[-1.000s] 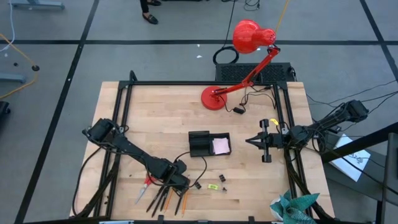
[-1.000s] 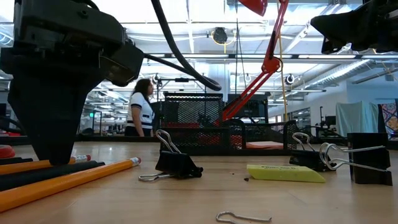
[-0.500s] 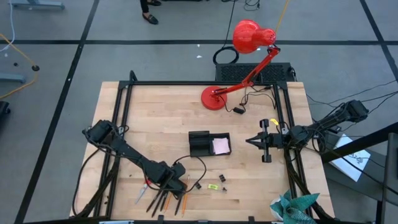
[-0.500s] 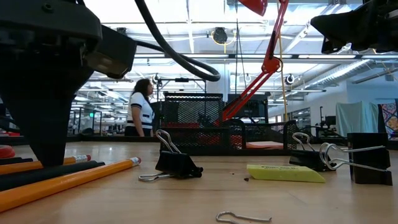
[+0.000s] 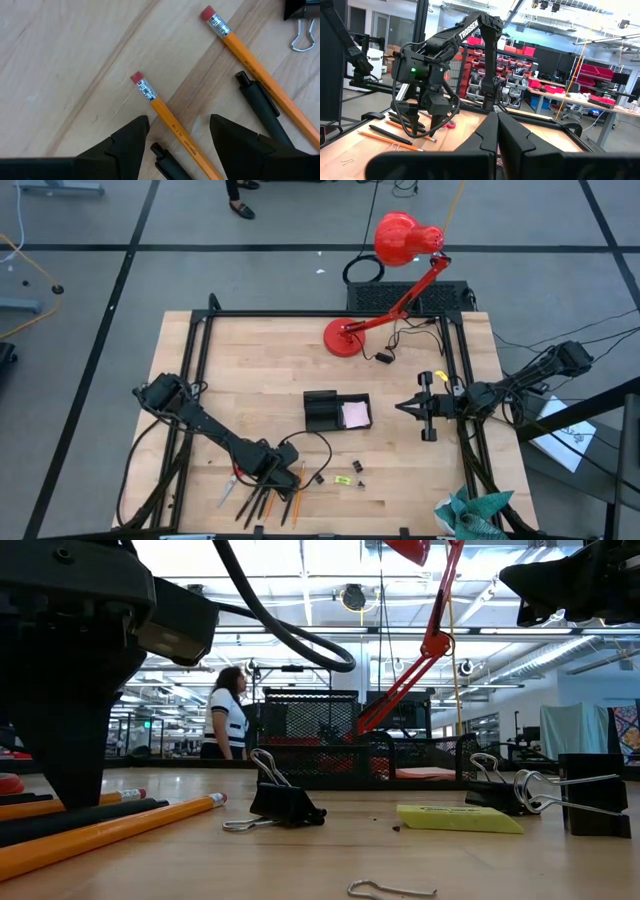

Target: Pick and place office supplies into organizer

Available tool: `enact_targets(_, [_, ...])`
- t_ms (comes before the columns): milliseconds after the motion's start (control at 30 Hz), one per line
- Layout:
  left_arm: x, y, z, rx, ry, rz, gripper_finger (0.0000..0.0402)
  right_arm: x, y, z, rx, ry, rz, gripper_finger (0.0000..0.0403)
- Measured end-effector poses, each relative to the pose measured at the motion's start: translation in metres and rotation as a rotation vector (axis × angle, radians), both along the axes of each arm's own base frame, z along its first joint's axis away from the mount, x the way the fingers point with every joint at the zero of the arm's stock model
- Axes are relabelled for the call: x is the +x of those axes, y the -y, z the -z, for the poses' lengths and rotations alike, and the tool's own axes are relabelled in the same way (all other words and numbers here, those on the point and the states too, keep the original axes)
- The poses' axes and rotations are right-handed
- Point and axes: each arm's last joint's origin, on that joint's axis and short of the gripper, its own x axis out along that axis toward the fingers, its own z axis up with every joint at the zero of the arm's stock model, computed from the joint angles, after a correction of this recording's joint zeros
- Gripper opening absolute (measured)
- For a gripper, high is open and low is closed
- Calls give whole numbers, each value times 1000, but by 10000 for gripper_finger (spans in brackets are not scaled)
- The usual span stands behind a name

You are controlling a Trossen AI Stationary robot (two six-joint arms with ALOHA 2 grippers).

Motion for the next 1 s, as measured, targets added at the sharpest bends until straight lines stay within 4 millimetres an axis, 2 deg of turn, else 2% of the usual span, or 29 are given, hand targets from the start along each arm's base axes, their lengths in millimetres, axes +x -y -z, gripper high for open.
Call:
enact_targets(167, [0,-1,0,4,-1,1,221,0,0,0,1,1,0,4])
enact_targets(433, [0,-1,0,13,1,4,142,0,0,0,1,1,0,4])
enact_targets(567, [1,-2,0,15,4,8,116,0,0,0,1,1,0,4])
enact_targets(1000, [13,2,-9,67,53,109,106,0,0,0,0,0,0,4])
